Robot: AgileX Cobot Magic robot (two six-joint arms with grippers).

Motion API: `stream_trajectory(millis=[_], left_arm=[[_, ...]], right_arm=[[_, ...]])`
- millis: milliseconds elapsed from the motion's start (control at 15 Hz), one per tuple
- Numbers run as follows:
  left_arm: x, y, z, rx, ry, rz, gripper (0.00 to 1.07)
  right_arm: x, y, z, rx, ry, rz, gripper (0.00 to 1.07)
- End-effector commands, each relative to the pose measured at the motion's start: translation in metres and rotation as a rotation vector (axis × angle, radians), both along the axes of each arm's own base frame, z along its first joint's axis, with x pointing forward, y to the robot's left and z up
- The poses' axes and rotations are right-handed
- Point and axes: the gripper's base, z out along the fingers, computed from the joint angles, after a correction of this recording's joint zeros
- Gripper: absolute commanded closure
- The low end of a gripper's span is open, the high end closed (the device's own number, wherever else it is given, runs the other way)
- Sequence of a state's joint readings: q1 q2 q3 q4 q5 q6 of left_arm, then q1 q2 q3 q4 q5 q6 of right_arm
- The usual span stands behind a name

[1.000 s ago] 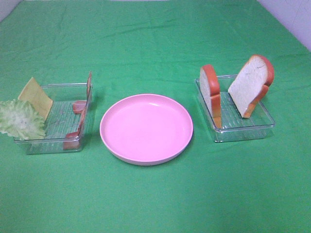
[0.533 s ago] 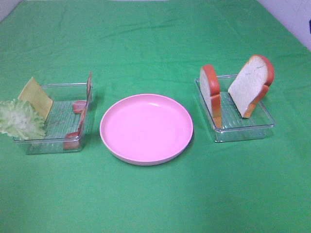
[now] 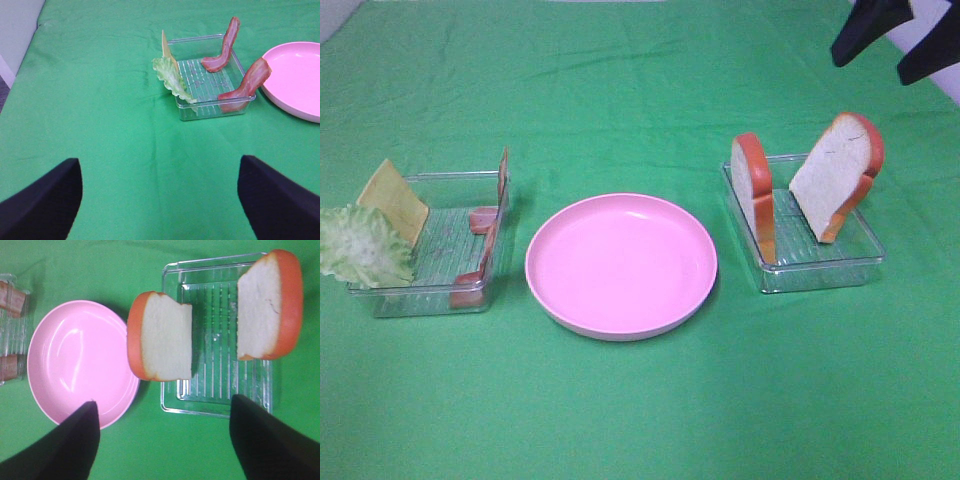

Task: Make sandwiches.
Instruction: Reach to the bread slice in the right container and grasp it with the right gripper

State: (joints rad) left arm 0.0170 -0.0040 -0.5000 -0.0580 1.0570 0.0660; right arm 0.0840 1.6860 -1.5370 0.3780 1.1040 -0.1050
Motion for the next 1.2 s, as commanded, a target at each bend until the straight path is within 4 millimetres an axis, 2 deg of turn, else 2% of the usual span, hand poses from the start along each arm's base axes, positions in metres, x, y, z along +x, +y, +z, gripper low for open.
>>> stream_trajectory(millis=[67,600,867,1067,1200], left_arm=[[-0.003,0.000,0.000,-0.001,-0.035,0.002,0.26],[-0.003,0.000,0.000,-0.001,-0.035,0.002,0.26],[-0.003,0.000,0.000,-0.001,-0.035,0.002,0.26],[-0.003,0.000,0.000,-0.001,-0.035,0.002,0.26],[-0.003,0.000,0.000,-0.001,-0.035,0.002,0.26]], right_arm=[[0.021,0.044,-0.018,-0.033,0.080,0.035,0.39],[0.060,0.092,-0.066,-0.156,0.197,0.097,0.40],[0.074,0.087,-0.091,-0.263,0.261,0.044,0.40],[0.079,0.090,-0.111,-0.260,0.308,0.049,0.41],[0.080,0.089,-0.117,-0.279,0.316,0.050,0.49]])
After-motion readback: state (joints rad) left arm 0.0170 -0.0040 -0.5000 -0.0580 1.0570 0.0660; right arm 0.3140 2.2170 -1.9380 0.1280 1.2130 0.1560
